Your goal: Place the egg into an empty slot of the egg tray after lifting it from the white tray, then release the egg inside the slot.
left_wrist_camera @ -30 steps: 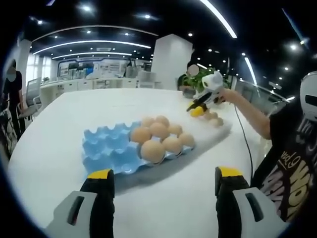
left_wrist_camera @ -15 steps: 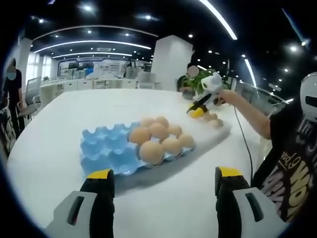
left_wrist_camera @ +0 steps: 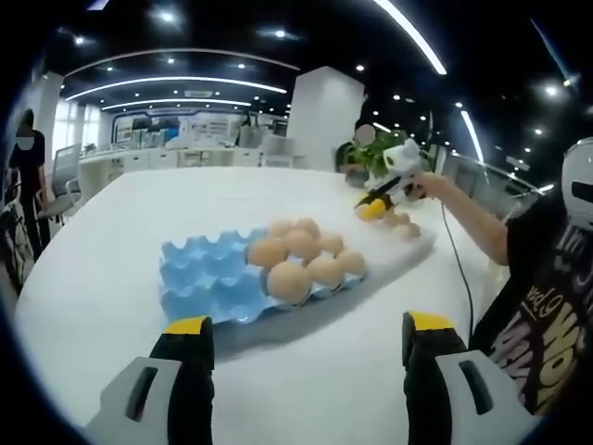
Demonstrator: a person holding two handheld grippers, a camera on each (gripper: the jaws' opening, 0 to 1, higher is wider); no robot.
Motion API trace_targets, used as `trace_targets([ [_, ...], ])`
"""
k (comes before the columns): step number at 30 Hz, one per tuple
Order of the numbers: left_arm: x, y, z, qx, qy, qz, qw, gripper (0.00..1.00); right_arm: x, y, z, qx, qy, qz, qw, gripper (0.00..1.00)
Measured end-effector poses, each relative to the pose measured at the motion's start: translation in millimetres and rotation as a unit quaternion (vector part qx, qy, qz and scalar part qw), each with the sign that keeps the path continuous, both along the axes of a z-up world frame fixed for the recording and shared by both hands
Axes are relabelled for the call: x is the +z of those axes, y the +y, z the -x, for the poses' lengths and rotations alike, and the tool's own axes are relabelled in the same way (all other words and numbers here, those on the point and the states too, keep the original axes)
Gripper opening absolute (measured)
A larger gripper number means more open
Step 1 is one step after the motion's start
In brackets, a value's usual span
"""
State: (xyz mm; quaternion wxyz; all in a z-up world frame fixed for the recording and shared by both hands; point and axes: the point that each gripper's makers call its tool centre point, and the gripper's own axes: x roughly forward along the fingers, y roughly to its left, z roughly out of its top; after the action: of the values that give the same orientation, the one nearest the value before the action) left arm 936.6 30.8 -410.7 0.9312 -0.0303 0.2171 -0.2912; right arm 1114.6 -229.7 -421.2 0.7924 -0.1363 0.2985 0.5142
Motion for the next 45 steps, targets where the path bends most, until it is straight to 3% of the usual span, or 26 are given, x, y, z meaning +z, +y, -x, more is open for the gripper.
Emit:
trace_targets([
  [7, -0.5, 1.0, -0.8, 0.001, 0.000, 0.003, 1.0000, 0.85, 13.9, 0.3, -10.5, 0.000, 0.001, -0.036, 0.9994, 0.27],
  [19, -2.1, 5.9, -0.3, 0.007, 0.003, 0.002, 1.0000, 0.85, 19.9, 6.6, -19.3, 0.000, -0.018, -0.035, 0.9992, 0.27],
  [27, -1.9, 3.6, -1.2, 0.004, 0.003, 0.001, 1.0000, 0.85, 30.1, 25.4, -8.2, 0.021, -0.029, -0.044, 0.9984, 0.27],
  [45, -1.2, 9.2, 2.1, 0.011, 0.004, -0.002, 0.9999, 0.85, 31.7, 71.0, 15.8, 0.062, -0.028, -0.048, 0.9965, 0.27],
])
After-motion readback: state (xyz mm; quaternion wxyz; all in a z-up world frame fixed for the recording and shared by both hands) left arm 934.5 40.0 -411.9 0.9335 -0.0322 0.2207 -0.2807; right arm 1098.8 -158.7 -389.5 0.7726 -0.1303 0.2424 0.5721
